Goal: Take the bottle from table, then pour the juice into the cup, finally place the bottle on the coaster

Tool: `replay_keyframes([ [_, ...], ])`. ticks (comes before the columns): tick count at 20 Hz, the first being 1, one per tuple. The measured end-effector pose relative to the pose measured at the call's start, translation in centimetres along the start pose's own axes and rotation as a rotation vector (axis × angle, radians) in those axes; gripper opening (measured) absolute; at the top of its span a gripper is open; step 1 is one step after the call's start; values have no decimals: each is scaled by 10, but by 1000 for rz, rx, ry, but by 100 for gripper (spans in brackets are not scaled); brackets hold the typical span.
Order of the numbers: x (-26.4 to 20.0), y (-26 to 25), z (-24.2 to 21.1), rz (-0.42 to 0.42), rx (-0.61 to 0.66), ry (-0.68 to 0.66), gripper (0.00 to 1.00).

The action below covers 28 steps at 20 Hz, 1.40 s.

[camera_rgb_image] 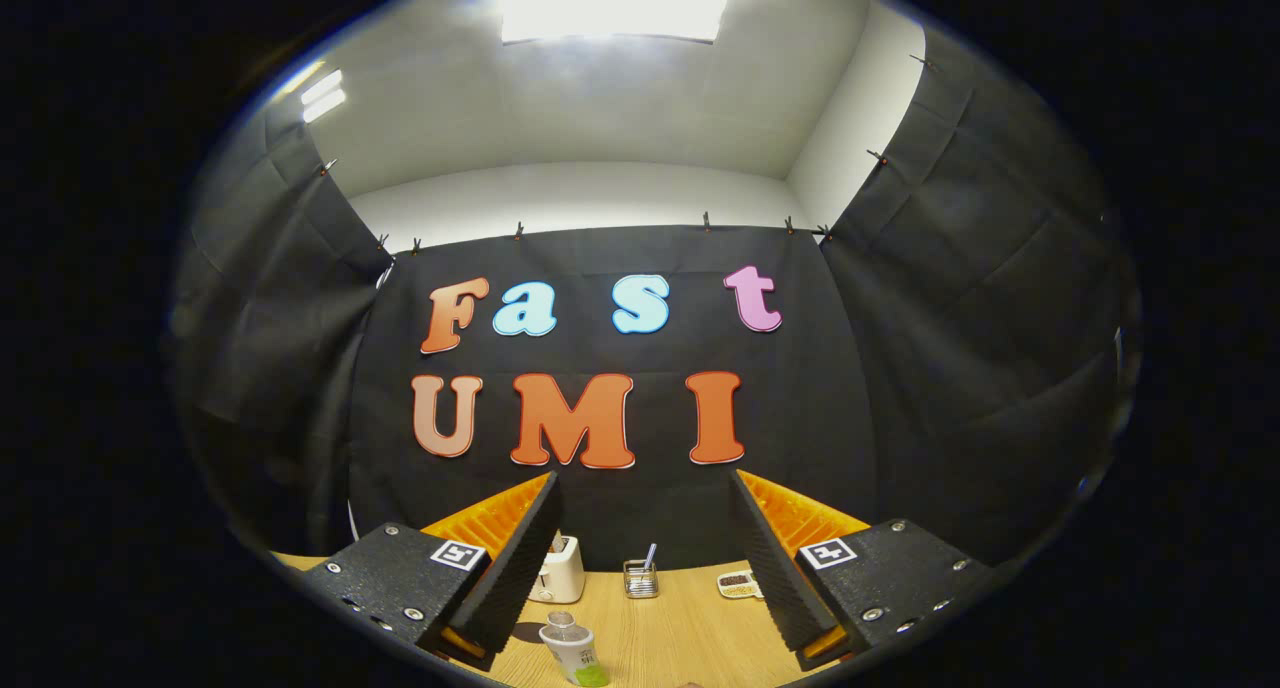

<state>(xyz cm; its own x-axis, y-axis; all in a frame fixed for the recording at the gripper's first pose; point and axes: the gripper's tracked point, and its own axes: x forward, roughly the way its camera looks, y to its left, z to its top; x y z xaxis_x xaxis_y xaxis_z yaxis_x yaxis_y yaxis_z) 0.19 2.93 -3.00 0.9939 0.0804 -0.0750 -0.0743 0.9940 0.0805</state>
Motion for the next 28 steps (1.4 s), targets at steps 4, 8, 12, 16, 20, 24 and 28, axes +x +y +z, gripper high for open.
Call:
replay_keyframes([
  [4,3,17,-26,41,0,44,98],
  [8,5,31,-61,73,31,105,98],
  [12,4,45,-99,107,46,171,98],
  [16,2,58,-132,139,35,214,98],
  [20,-3,71,-177,174,35,305,98],
  [24,-8,78,-211,192,9,375,98],
  [28,-8,88,-244,218,33,436,99],
])
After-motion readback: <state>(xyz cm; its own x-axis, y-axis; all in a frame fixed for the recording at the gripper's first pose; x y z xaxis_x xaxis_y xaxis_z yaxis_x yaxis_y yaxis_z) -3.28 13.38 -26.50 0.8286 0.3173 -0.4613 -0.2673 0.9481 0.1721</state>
